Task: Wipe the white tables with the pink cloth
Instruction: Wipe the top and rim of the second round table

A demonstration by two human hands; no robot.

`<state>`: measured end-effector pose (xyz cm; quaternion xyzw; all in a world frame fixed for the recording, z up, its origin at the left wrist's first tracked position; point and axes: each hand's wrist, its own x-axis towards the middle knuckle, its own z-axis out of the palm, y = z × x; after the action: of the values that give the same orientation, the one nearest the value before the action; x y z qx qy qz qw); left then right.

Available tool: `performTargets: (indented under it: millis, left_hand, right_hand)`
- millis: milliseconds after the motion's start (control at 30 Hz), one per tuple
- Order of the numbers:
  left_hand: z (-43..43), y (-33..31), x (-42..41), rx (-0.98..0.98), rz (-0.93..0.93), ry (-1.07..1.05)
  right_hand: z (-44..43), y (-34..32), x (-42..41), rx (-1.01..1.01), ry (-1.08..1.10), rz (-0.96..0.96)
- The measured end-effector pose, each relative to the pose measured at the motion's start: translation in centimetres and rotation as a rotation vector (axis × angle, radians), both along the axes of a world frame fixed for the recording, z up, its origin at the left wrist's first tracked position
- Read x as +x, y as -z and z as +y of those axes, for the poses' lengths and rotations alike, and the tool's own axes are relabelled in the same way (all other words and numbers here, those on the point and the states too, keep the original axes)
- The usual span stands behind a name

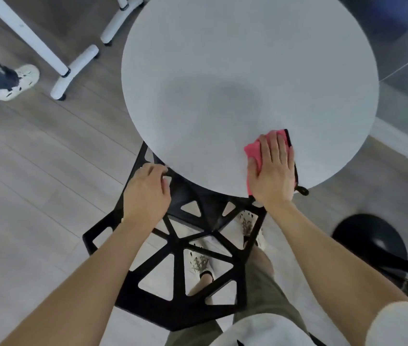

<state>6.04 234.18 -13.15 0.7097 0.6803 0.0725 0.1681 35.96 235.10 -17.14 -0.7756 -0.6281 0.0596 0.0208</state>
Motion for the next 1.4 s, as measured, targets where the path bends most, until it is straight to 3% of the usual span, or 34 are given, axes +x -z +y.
performTargets:
  millis: [67,100,233,367,433,500,600,700,767,900,1033,1133,1233,1333,1400]
  left_hand:
    - [0.5,0.0,1.0,0.016,0.031,0.064]
    - [0.7,0.0,1.4,0.005,0.058,0.088]
    - [1.0,-0.1,3.3,-0.154,0.222,0.152]
    - [1.1,-1.0,6.0,-0.251,0.347,0.134]
    - [1.7,-2.0,8.4,-0.319,0.377,0.078]
    - [2.1,-2.7,11.1,-0.388,0.396,0.067]
    - [2.3,-2.9,15.2,-0.444,0.335,0.052]
    - [2.9,-3.0,18.7,-0.447,0.307,-0.01]
    - [3.6,-3.2,20.5,-0.462,0.312,-0.052]
    - [4.9,-3.3,22.0,-0.486,0.371,-0.095]
    - [5.5,-2.9,22.3,-0.546,0.42,-0.114]
    - [5.5,-2.7,22.2,-0.548,0.432,-0.122]
    - [5.3,-2.5,22.0,-0.534,0.459,-0.115]
    - [5.2,-2.7,22.0,-0.526,0.456,-0.112]
    - [5.2,-2.8,21.9,-0.532,0.463,-0.109]
  right_hand:
    - [1.1,0.0,-4.5,0.054,0.17,0.017]
    - [1.7,-0.1,-7.2,0.067,0.155,0.038]
    - [2.4,0.1,-12.9,0.017,-0.3,0.102]
    - [0.9,0.1,-4.6,0.055,-0.648,0.129]
    - [0.4,0.0,3.3,0.042,-0.705,0.079]
    - [1.4,-0.8,11.6,-0.003,-0.622,0.03]
    - [5.9,-1.0,20.5,-0.024,-0.329,0.001]
    - [9.4,-0.4,18.7,0.027,0.032,0.007]
    - [8.1,0.2,13.4,0.082,0.069,0.05]
    - [1.3,-0.2,5.9,0.004,-0.558,0.148]
    - [2.6,0.2,14.7,0.017,-0.853,0.115]
    - [6.8,-0.2,24.4,0.009,-0.704,0.017]
    - [11.4,-0.3,28.3,-0.013,-0.344,0.005]
    - [9.7,-0.3,22.1,0.023,-0.048,0.023]
    - [5.4,-0.3,15.3,-0.009,-0.192,0.057]
